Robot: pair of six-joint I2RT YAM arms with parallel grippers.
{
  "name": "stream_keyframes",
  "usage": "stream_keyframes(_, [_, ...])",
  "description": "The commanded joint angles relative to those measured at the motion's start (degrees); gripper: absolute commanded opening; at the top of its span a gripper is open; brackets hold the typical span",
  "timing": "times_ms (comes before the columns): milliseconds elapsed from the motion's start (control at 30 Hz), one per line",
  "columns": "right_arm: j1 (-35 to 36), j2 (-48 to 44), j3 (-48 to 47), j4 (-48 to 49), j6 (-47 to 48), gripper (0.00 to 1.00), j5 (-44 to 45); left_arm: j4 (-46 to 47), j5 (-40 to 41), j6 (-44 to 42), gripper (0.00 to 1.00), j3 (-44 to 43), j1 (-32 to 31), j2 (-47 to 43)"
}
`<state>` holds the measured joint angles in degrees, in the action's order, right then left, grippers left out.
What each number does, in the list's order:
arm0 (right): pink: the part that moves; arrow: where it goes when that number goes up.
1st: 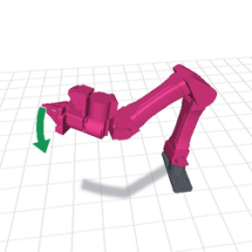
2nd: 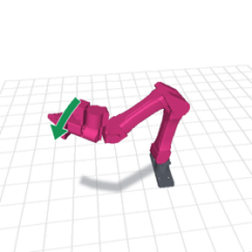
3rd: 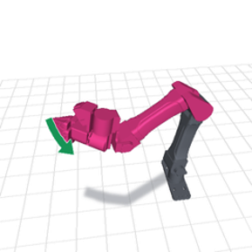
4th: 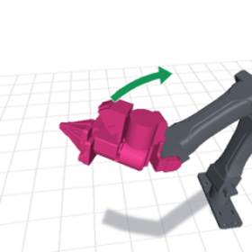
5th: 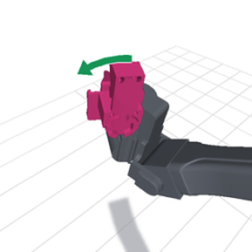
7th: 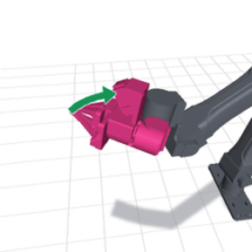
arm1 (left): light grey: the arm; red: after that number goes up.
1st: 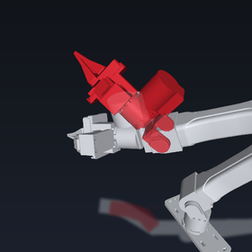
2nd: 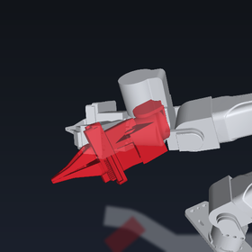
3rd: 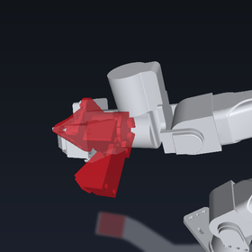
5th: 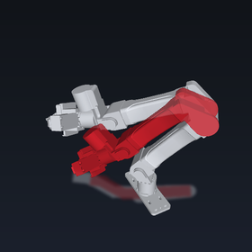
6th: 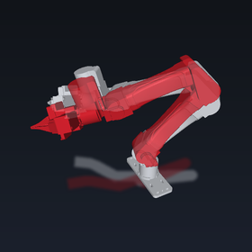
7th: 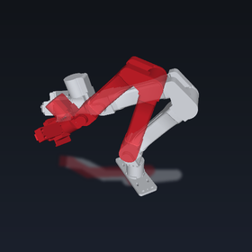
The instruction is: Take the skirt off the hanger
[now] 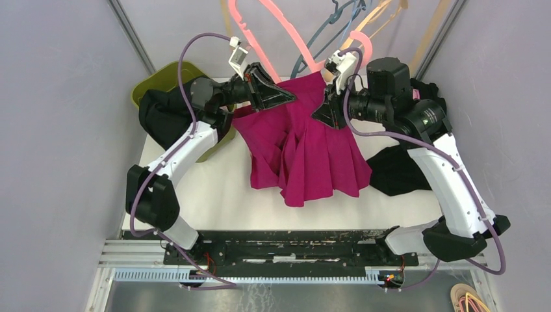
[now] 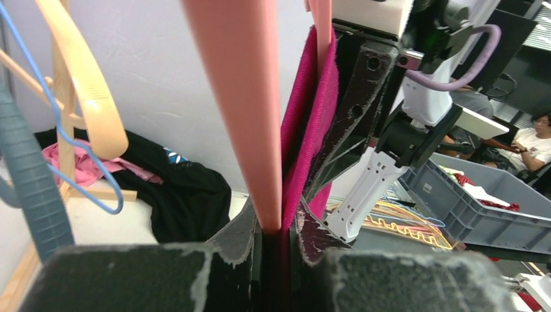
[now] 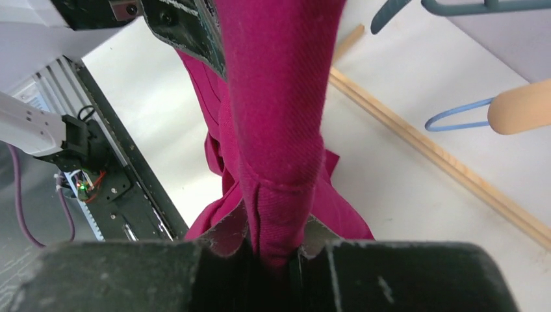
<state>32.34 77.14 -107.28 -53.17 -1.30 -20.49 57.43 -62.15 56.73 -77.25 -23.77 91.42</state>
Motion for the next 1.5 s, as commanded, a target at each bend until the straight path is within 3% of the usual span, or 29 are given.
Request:
stream_keyframes(0, [0.81,-1.52,-7.83,-9.45,4.09,0.01,3.62,-14.33,-4.01,-14.17,0.04,-0.01,2.89,-1.76])
stream_keyframes(133, [3.49,-0.64,-10.13,-12.49,5.94,0.01,6.79,-19.23,-4.81,-17.63,0.16,-1.91,4.38,-1.63])
stream_keyframes(200, [3.89,-0.68,-10.61,-12.3,6.28,0.01,7.19,-19.88,-5.56,-17.96,0.29,-2.65,4.96,-1.73])
stream_keyframes(300, [4.26,-0.97,-10.86,-10.68,5.78,0.01,6.87,-18.51,-5.13,-17.25,0.29,-2.48,5.05,-1.79])
stream_keyframes(400, [4.48,-1.22,-10.5,-7.75,4.38,0.01,5.72,-11.14,-4.86,-11.99,0.12,-0.9,5.05,-1.0])
stream_keyframes(467, [4.8,-1.01,-10.5,-6.73,3.87,0.01,5.38,-6.63,-4.49,-8.14,0.08,0.13,5.0,-0.61])
stream_keyframes(667, [5.6,-0.39,-12.49,-9.4,4.74,0.01,6.5,-6.0,-6.24,-7.64,0.28,0.92,4.96,-1.48])
stream_keyframes(867, [6.15,0.29,-15.02,-12.04,5.38,0.01,7.02,-1.03,-11.25,-3.66,0.35,0.61,5.74,-5.72])
stream_keyframes(1233, [7.19,2.35,-17.42,-14.59,7.6,0.01,7.87,-6.84,-17.33,-9.52,0.37,8.86,16.44,-11.96])
stream_keyframes(1333, [7.27,3.08,-17.96,-14.31,7.6,0.01,7.72,-7.1,-21.03,-10.7,0.45,10.3,19.18,-13.51])
stream_keyframes(1367, [7.37,3.5,-18.43,-14.21,7.47,0.01,7.57,-6.45,-22.24,-10.37,0.57,9.94,19.9,-13.43])
stream_keyframes(1467, [7.55,4.13,-18.76,-13.5,7.6,0.01,7.57,-1.75,-24.97,-5.54,0.56,6.35,22.94,-11.84])
